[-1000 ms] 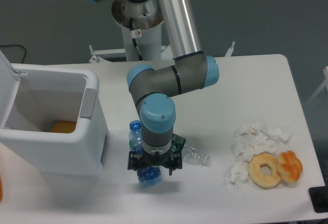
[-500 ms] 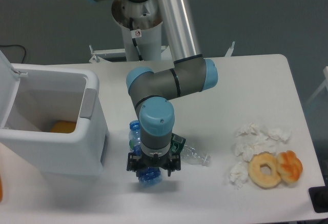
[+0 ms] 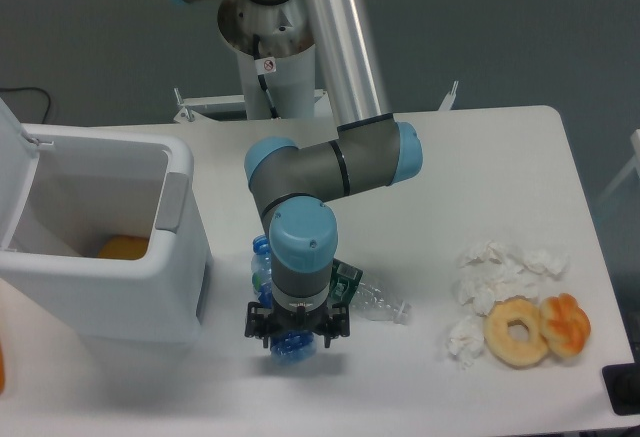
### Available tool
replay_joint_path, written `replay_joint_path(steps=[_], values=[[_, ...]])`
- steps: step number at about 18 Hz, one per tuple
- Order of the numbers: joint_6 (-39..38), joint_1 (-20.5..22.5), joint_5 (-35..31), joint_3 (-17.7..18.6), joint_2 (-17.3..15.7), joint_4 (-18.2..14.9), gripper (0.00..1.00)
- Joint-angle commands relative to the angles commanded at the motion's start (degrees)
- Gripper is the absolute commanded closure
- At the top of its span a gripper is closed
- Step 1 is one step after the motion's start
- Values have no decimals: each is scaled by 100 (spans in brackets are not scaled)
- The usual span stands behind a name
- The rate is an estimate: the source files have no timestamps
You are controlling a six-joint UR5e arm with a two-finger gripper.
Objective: Pick up the plastic bottle
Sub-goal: 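Hold the bottle and adjust the grip on its cap end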
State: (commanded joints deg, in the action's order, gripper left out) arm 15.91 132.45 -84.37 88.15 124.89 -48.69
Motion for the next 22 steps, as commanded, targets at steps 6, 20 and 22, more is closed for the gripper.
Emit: replay_joint_path(steps=[6,20,22], values=[[-53,-123,-343,18,53,-9,0],[-53,-123,-334,0,53,-9,1],[-70,-123,-334,-9,53,-17,8]])
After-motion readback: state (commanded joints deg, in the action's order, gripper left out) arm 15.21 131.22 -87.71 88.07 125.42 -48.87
